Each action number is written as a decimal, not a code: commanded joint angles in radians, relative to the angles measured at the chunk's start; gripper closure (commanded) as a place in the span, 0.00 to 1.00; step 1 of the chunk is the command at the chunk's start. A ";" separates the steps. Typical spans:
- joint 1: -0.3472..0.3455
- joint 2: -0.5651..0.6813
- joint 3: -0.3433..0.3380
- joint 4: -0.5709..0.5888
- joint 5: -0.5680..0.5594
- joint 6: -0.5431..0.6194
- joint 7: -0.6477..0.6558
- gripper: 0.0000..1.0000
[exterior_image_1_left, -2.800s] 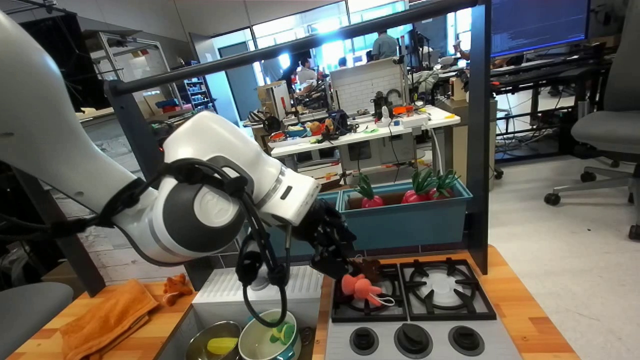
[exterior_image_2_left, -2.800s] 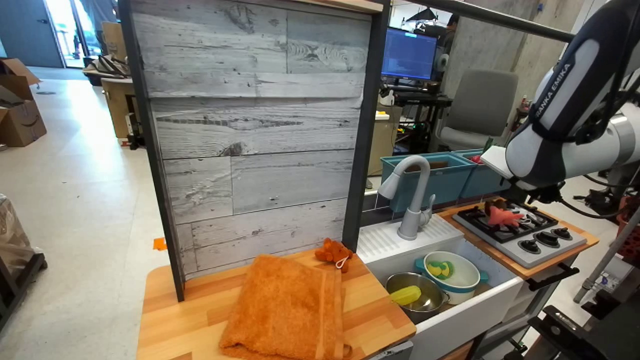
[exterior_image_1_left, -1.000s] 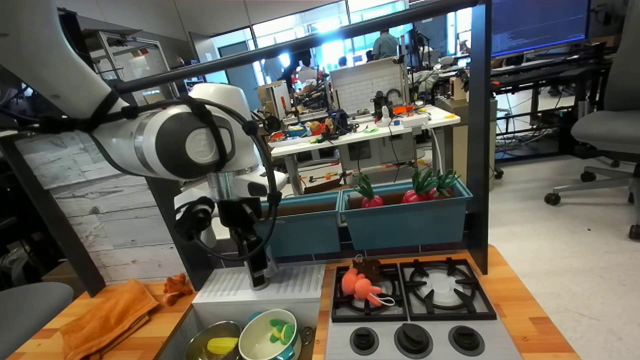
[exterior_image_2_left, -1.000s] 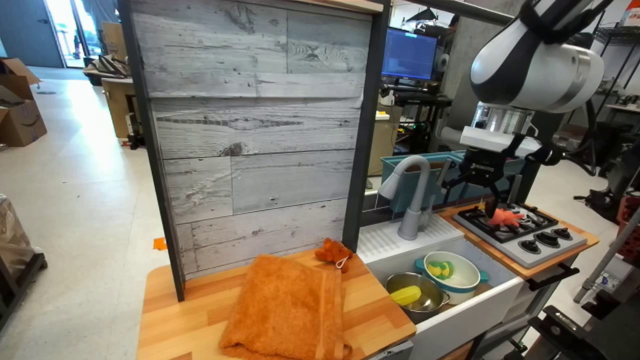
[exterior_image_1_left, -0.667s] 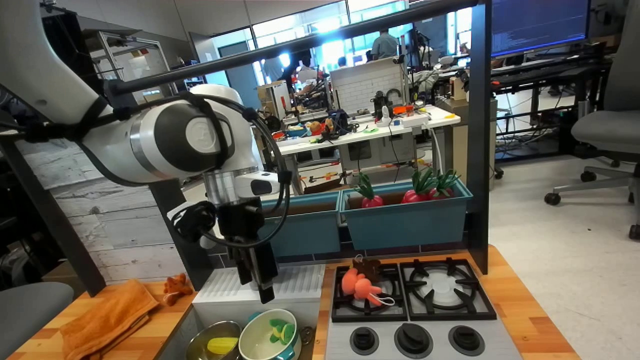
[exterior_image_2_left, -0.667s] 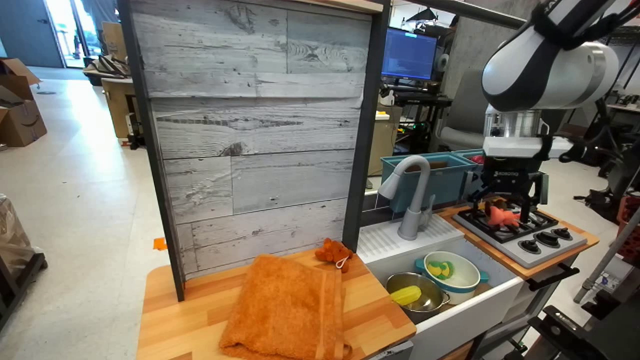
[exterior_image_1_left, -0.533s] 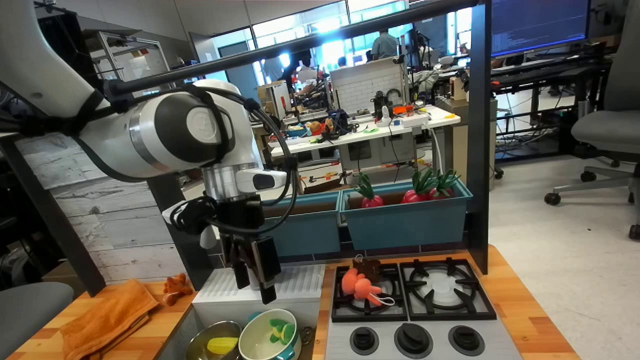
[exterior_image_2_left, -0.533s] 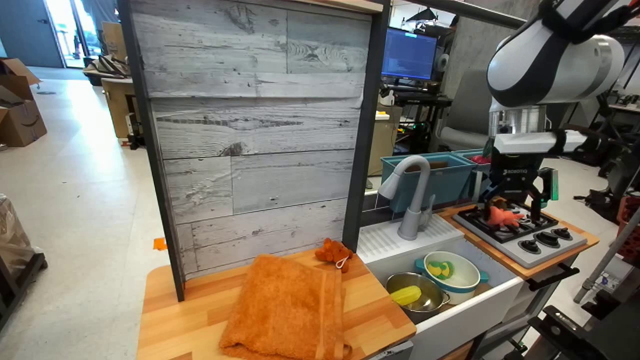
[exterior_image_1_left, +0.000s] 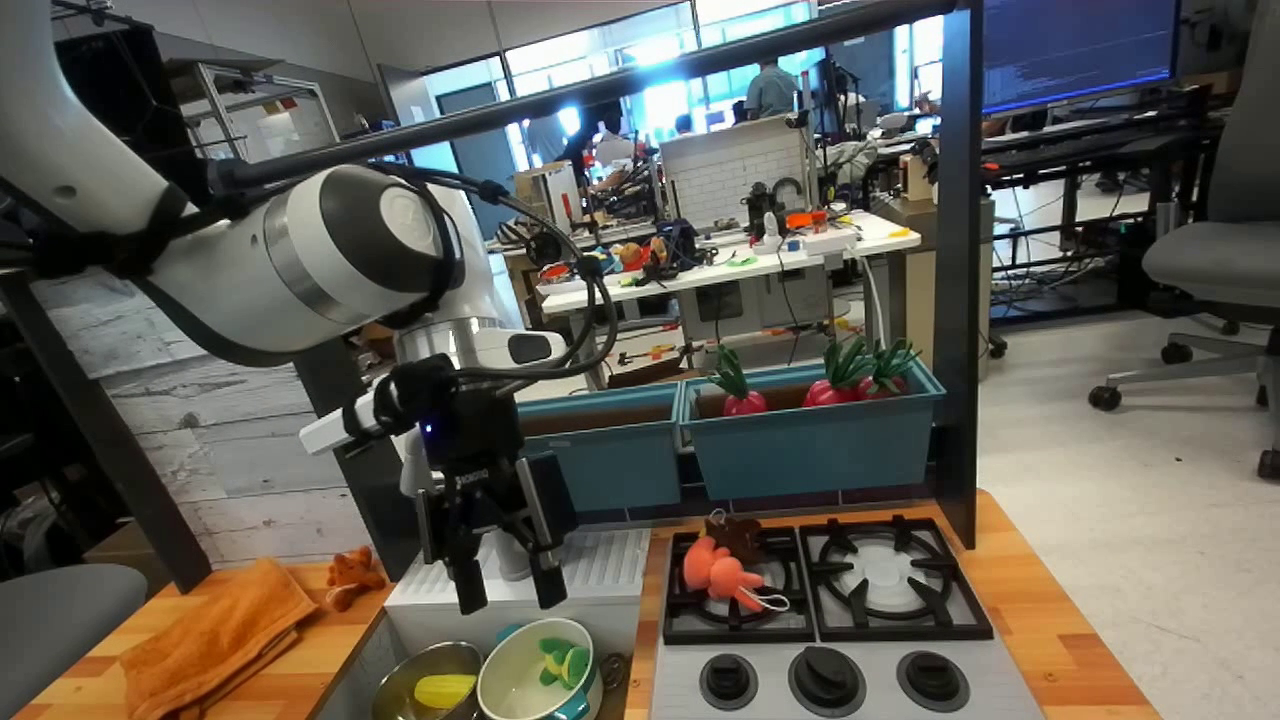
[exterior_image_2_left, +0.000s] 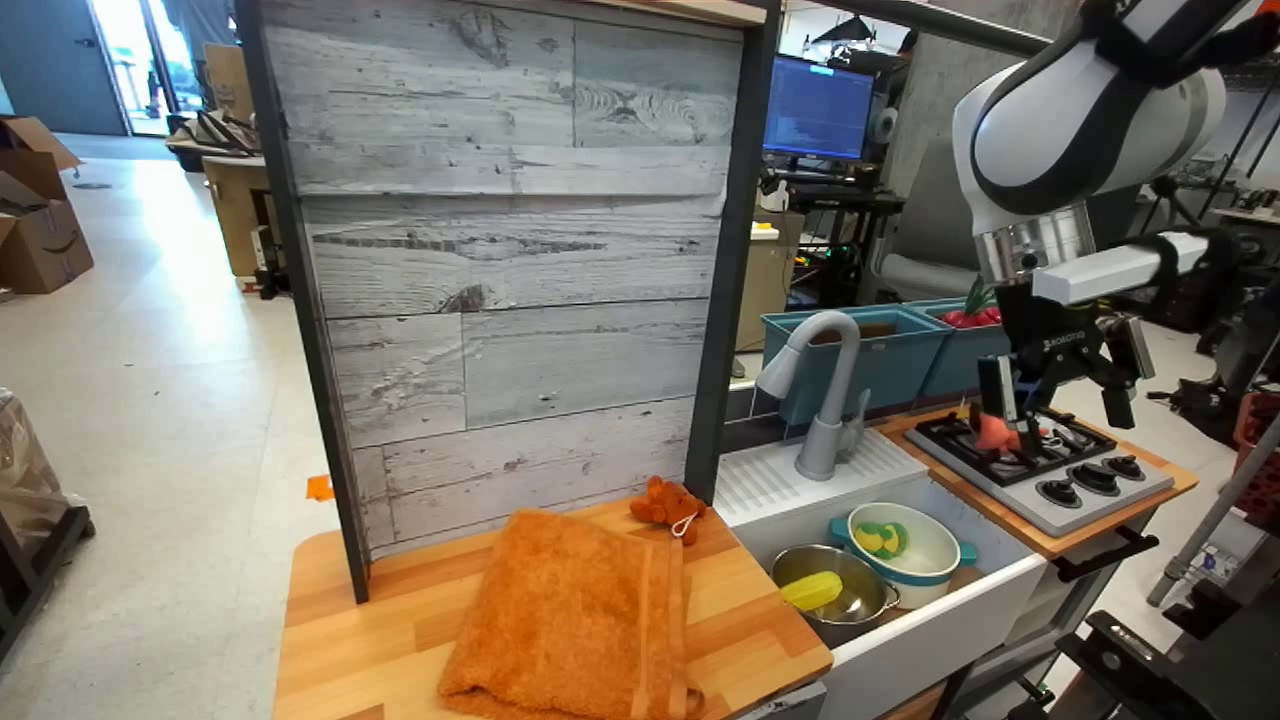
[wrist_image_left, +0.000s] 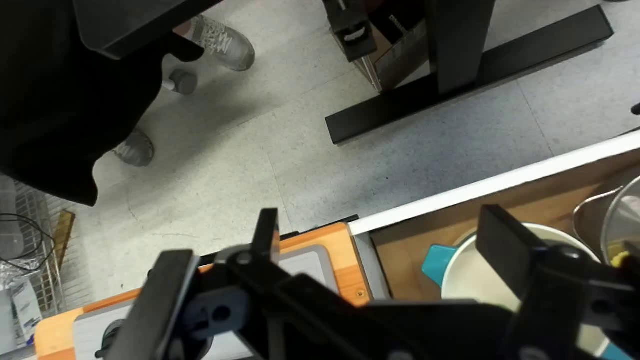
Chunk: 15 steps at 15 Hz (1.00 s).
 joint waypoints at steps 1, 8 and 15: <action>-0.009 0.006 0.013 0.009 -0.014 -0.009 0.006 0.00; -0.034 0.132 0.056 0.021 0.018 0.429 -0.034 0.00; -0.066 0.271 0.127 0.080 0.084 0.527 -0.125 0.26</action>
